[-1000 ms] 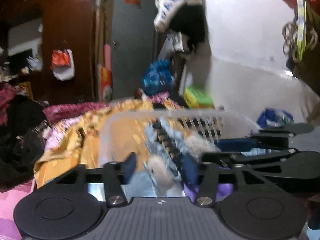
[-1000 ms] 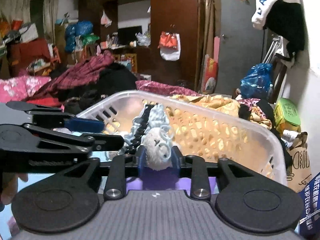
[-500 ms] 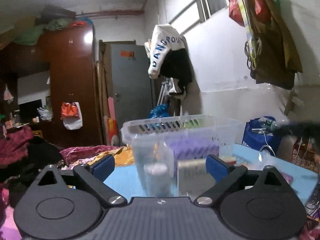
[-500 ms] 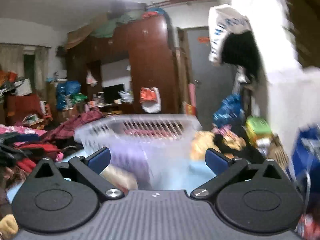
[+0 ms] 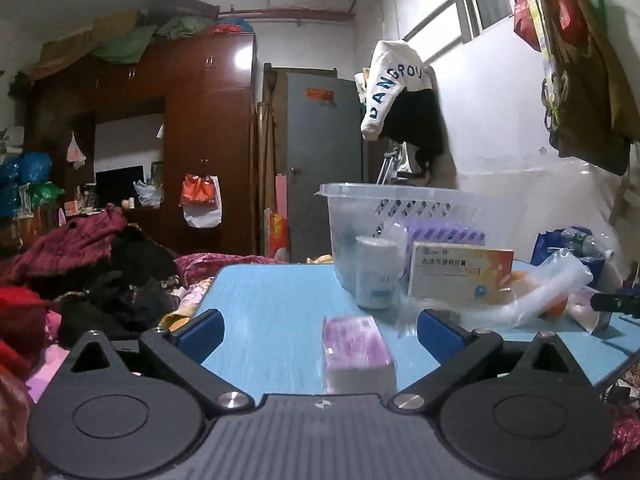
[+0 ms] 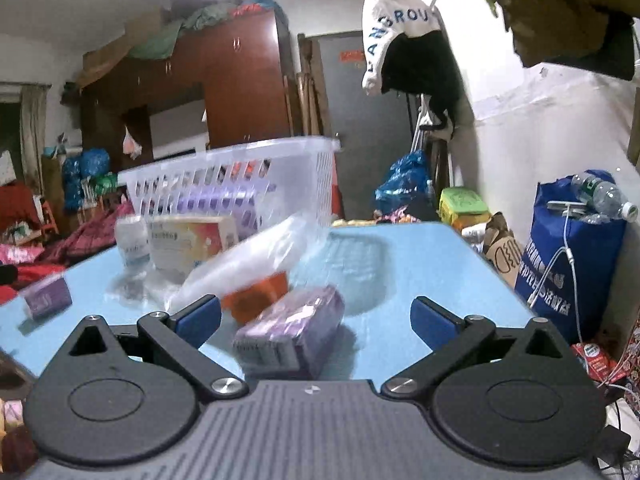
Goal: Organize objects
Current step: 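Grasp the pink tissue pack with the left gripper while the right grasps the purple medicine box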
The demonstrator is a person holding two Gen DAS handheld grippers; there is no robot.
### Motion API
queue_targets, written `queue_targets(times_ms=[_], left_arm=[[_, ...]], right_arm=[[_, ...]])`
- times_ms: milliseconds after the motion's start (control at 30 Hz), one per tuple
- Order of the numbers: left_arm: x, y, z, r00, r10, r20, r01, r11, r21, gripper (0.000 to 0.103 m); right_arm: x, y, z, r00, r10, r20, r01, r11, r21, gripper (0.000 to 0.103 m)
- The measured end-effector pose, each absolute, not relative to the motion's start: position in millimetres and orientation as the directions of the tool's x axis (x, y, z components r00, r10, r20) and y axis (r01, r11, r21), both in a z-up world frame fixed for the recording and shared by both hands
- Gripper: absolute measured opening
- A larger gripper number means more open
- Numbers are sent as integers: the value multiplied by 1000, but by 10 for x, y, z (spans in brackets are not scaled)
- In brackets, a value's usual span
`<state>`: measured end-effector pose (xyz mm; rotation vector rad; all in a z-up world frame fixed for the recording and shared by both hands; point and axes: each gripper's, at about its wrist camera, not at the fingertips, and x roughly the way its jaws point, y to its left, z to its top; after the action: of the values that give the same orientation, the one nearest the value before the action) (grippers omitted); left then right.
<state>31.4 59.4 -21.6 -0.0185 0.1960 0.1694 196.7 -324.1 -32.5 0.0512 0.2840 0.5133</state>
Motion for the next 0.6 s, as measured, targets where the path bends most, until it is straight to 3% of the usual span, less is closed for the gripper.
queue_targets(times_ms=[233,300,467,533,600], left_arm=[[423,507,-424,967,114,-228,-115,993,9,100],[439,503,-465,967,103,-233,-107,994,-4,99],[453,469,-509,969,97,-228,-98,995,9,93],[457,448,-524,969,103,-226,-101,995,18,85],[478,433,-530,966,108,-235,-105,994,24,67]], right_arm=[[1877,-3255,-442,819,511,-263,-499,859,114,102],[1889,-3239,-463,809,517,-280,-507,855,112,94],[1883,-3235,-497,804,525,-279,-516,849,111,87],[1876,-3221,-493,803,526,-281,-519,848,105,86],[1858,-3186,-480,807,520,-280,-521,850,77,72]])
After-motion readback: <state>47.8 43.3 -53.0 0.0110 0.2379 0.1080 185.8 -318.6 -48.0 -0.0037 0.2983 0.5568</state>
